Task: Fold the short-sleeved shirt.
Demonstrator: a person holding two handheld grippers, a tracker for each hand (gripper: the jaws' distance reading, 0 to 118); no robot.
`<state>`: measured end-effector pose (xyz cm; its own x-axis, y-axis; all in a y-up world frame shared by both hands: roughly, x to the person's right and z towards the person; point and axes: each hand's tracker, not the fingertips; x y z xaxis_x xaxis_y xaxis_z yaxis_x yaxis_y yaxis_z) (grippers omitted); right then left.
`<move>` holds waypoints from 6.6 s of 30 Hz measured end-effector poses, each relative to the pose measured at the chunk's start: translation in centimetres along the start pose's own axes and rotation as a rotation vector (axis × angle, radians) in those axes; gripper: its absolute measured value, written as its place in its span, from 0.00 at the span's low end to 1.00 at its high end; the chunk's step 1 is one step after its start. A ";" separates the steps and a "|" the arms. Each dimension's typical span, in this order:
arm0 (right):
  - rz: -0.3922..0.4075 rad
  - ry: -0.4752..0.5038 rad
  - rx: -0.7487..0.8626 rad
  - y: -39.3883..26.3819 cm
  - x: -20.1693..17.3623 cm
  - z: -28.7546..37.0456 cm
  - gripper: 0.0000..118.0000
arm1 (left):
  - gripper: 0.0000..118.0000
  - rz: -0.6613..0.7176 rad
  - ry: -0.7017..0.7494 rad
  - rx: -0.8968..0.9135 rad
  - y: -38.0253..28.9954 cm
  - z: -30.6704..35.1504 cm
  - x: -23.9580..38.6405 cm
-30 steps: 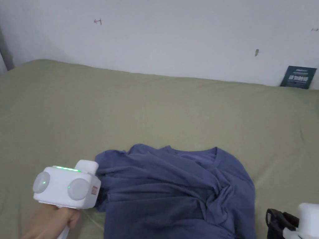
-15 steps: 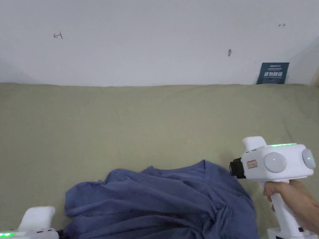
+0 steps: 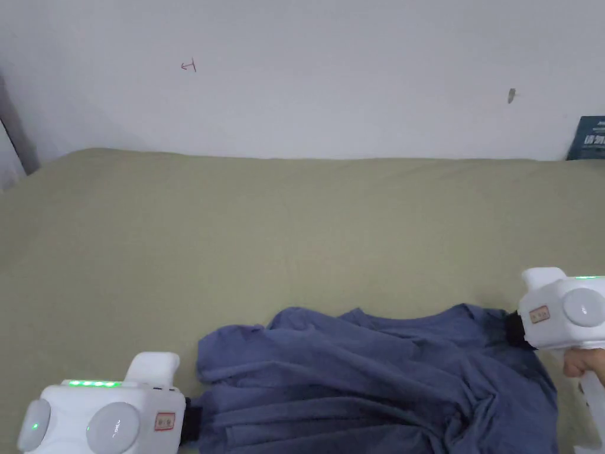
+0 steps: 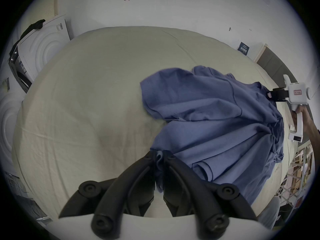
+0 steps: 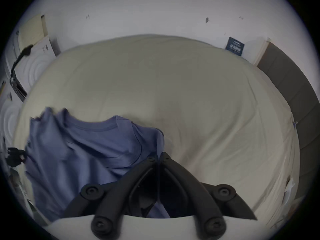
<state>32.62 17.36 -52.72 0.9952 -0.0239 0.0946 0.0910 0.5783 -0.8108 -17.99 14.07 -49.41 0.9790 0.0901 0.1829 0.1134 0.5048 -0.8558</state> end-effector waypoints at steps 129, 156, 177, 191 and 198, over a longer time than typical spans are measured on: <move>0.011 -0.086 0.741 -28.6 -11.5 32.7 0.03 | 0.00 -0.005 0.096 0.717 -19.2 29.1 7.0; 0.079 0.065 0.361 -29.6 -15.2 21.8 0.03 | 0.72 0.103 0.124 -0.034 -16.6 6.8 -8.9; 0.118 0.005 0.013 -3.1 -4.0 -2.0 0.40 | 0.05 0.130 0.010 -0.004 -15.3 9.1 -7.3; 0.175 0.012 -0.105 -2.7 -5.6 -1.3 0.02 | 0.05 0.135 0.037 -0.015 -15.2 8.3 -6.6; 0.152 0.029 0.114 -3.5 -5.1 10.0 0.02 | 0.05 0.221 0.005 0.054 -14.2 11.6 -7.5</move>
<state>26.86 23.59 -44.63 0.9980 0.0482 -0.0415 -0.0631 0.6659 -0.7434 -28.93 16.19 -32.97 0.9799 0.1995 -0.0089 -0.1133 0.5188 -0.8473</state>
